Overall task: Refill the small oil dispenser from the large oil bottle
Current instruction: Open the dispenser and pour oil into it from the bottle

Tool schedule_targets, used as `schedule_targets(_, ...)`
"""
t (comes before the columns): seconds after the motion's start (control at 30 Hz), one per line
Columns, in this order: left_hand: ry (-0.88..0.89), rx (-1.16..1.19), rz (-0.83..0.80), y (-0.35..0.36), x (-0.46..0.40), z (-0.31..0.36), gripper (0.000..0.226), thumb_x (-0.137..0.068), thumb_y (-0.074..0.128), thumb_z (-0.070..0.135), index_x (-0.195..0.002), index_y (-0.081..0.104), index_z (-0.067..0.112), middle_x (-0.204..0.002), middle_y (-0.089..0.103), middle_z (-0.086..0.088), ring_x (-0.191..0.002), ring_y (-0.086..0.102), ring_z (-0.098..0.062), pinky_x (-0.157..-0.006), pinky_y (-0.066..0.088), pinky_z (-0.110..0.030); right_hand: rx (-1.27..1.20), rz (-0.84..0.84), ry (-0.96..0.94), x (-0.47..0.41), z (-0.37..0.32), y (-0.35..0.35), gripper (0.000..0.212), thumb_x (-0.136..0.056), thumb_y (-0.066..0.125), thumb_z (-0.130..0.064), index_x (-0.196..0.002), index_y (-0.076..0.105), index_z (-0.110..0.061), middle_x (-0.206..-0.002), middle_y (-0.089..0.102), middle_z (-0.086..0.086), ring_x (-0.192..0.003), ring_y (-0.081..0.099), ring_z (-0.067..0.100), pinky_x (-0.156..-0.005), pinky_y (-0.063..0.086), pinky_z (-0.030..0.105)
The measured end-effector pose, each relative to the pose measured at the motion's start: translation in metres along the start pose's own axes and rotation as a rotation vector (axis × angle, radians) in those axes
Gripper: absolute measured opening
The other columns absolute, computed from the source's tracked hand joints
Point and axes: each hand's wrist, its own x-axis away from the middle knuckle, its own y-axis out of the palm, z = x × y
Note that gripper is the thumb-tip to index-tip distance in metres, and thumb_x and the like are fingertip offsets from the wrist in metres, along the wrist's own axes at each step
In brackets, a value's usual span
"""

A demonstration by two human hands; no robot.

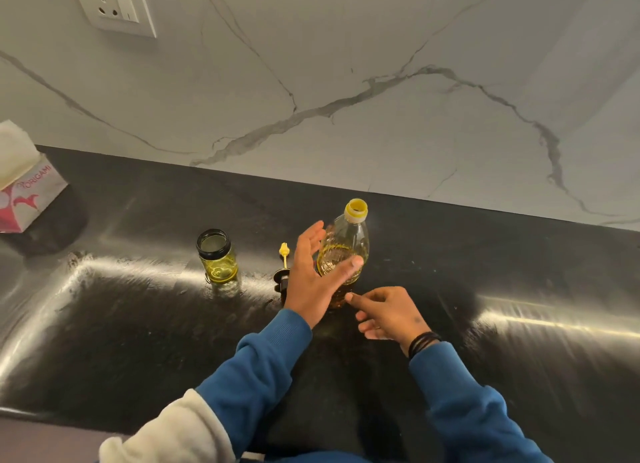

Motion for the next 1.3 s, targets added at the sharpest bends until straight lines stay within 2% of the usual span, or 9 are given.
schedule_targets(0.1,-0.01,-0.089,0.026,0.009,-0.003,0.0,0.089,-0.067,0.091,0.036,-0.14,0.041,0.034,-0.133,0.054,0.015,-0.121,0.055,0.0,-0.096,0.05,-0.016,0.12,0.092,-0.165,-0.012,0.002,-0.005,0.07,-0.067,0.085,-0.052,-0.124,0.059,-0.021,-0.103,0.068,-0.002,-0.088,0.068,0.014,-0.08,0.061,0.039)
schedule_targets(0.2,-0.025,-0.144,0.114,0.019,-0.006,0.001,0.085,-0.062,0.093,0.027,-0.132,0.047,0.034,-0.12,0.062,0.015,-0.109,0.062,0.0,-0.088,0.054,-0.018,0.152,0.127,-0.345,-0.017,-0.002,0.001,0.1,-0.053,0.084,-0.058,-0.141,0.043,-0.031,-0.125,0.056,-0.006,-0.113,0.057,0.014,-0.098,0.052,0.04)
schedule_targets(0.3,-0.018,-0.226,0.157,0.025,-0.009,-0.001,0.083,-0.058,0.093,0.023,-0.128,0.05,0.033,-0.114,0.064,0.015,-0.103,0.062,0.004,-0.083,0.052,-0.012,0.113,0.119,-0.456,-0.023,-0.005,0.01,0.088,-0.056,0.083,-0.045,-0.134,0.046,-0.037,-0.126,0.056,-0.013,-0.12,0.054,0.015,-0.102,0.049,0.044)
schedule_targets(0.4,-0.008,-0.297,0.184,0.025,-0.013,-0.007,0.081,-0.055,0.092,0.029,-0.123,0.049,0.036,-0.112,0.064,0.015,-0.105,0.063,-0.001,-0.089,0.056,-0.023,0.067,0.123,-0.468,-0.025,-0.002,0.02,0.074,-0.07,0.085,-0.026,-0.133,0.048,-0.034,-0.125,0.061,-0.009,-0.117,0.058,0.013,-0.1,0.05,0.037)
schedule_targets(0.5,-0.002,-0.348,0.189,0.023,-0.015,-0.01,0.082,-0.055,0.091,0.036,-0.123,0.047,0.039,-0.114,0.063,0.017,-0.107,0.062,-0.003,-0.092,0.058,-0.03,0.01,0.133,-0.473,-0.029,0.004,0.026,0.07,-0.071,0.086,-0.022,-0.129,0.049,-0.031,-0.121,0.064,-0.008,-0.111,0.062,0.012,-0.098,0.053,0.039)
schedule_targets(0.7,-0.004,-0.378,0.19,0.019,-0.018,-0.009,0.08,-0.055,0.091,0.041,-0.122,0.047,0.041,-0.112,0.063,0.019,-0.105,0.063,-0.002,-0.092,0.058,-0.033,0.04,0.114,-0.505,-0.033,0.001,0.024,0.067,-0.073,0.085,-0.021,-0.128,0.047,-0.027,-0.121,0.063,-0.005,-0.11,0.063,0.014,-0.096,0.055,0.039)
schedule_targets(0.87,0.0,-0.355,0.187,0.014,-0.019,0.006,0.078,-0.054,0.092,0.044,-0.119,0.051,0.04,-0.109,0.066,0.018,-0.102,0.065,-0.003,-0.09,0.059,-0.034,0.082,0.145,-0.599,-0.029,-0.004,0.023,0.063,-0.074,0.085,-0.028,-0.12,0.043,-0.042,-0.122,0.061,-0.008,-0.11,0.061,0.011,-0.096,0.054,0.038)
schedule_targets(1.03,-0.004,-0.22,0.239,-0.003,-0.014,0.032,0.078,-0.049,0.094,0.041,-0.117,0.056,0.037,-0.106,0.071,0.016,-0.1,0.068,-0.003,-0.089,0.06,-0.034,0.127,0.142,-0.729,-0.019,-0.024,0.026,0.068,-0.071,0.085,-0.042,-0.121,0.038,-0.045,-0.123,0.057,-0.013,-0.11,0.056,0.006,-0.093,0.049,0.025)
schedule_targets(1.3,-0.053,-0.015,0.264,-0.047,-0.001,0.05,0.081,-0.046,0.097,0.034,-0.118,0.06,0.028,-0.11,0.073,0.005,-0.102,0.071,-0.013,-0.09,0.06,-0.042,0.149,0.125,-0.916,0.0,-0.061,0.058,0.085,-0.069,0.086,-0.043,-0.138,0.037,-0.04,-0.129,0.051,-0.021,-0.118,0.055,0.003,-0.097,0.048,0.025)
